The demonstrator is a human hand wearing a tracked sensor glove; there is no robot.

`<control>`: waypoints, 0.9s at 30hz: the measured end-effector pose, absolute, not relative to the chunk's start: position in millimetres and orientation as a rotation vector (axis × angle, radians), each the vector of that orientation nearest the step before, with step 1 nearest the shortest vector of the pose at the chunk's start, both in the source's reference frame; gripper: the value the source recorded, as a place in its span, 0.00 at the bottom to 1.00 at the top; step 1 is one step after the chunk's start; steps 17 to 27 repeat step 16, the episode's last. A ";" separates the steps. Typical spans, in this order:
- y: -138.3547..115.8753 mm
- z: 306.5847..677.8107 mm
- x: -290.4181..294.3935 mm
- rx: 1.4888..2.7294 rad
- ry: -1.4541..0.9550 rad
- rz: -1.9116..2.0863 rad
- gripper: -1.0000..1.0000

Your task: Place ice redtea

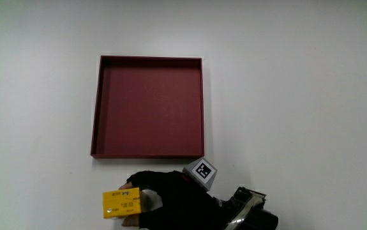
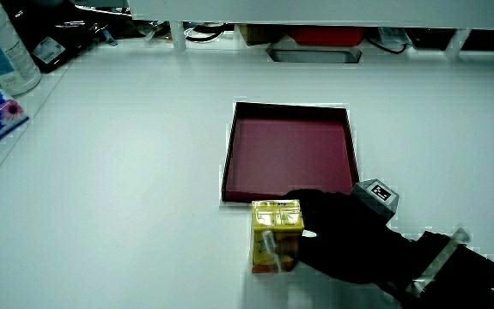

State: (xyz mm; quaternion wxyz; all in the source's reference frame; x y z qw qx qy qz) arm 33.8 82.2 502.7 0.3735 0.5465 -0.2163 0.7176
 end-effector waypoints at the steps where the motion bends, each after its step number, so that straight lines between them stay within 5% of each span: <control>1: 82.3 502.1 33.7 1.399 -0.558 1.847 0.36; 16: 81.4 506.2 42.4 1.360 -0.529 1.799 0.10; 27: 81.4 506.2 42.4 1.360 -0.529 1.799 0.10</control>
